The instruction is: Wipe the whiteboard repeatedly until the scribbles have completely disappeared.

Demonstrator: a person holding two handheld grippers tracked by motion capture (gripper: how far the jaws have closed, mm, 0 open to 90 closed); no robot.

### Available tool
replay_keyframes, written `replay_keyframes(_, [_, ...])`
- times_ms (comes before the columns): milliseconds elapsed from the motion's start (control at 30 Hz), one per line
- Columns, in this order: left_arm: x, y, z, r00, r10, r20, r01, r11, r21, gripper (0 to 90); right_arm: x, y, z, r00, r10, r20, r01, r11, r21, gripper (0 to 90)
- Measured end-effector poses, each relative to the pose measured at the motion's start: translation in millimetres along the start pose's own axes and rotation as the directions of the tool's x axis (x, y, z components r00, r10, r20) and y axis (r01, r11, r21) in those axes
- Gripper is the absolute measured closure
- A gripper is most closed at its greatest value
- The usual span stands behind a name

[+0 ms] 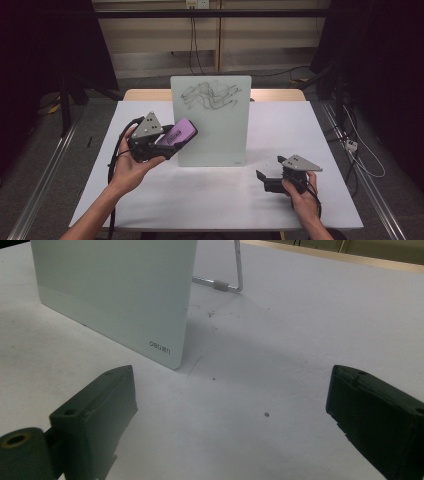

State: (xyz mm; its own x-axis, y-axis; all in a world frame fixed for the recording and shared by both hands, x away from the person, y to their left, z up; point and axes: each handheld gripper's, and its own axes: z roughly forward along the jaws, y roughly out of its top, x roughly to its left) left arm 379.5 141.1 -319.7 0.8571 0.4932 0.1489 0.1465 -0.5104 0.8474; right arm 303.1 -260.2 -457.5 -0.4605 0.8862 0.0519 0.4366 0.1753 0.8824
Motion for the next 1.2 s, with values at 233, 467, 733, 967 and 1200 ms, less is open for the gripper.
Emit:
replay_keyframes(233, [7.7, 15.9, 4.6, 0.9994, 0.019, -0.028, -0.019, 0.9996, -0.019, 40.8, 0.1, 0.0, 0.4, 1.0000, -0.004, -0.003, 0.004, 1.0000, 0.000, 6.2])
replay_keyframes(467, [13.0, 29.6, 3.9, 0.9993, 0.028, -0.027, -0.029, 0.9983, -0.050, 40.8, -0.4, -0.2, 1.0, 1.0000, 0.004, -0.002, -0.004, 1.0000, 0.002, 6.2])
replay_keyframes(733, [20.6, 45.7, 7.1, 0.9986, 0.043, -0.030, -0.045, 0.9959, -0.078, 40.8, 0.4, -0.1, 1.3, 1.0000, -0.003, -0.003, 0.003, 1.0000, 0.005, 6.2])
replay_keyframes(967, [26.6, 60.4, 10.3, 0.9962, 0.063, -0.060, -0.069, 0.9928, -0.098, 40.8, 0.0, -0.1, 1.1, 1.0000, 0.000, -0.001, 0.000, 1.0000, 0.003, 6.3])
replay_keyframes(1200, [40.3, 67.4, 14.7, 0.9961, 0.042, -0.078, -0.050, 0.9938, -0.100, 40.8, -0.3, -0.1, 1.6, 1.0000, -0.004, -0.005, 0.004, 1.0000, 0.004, 6.3])
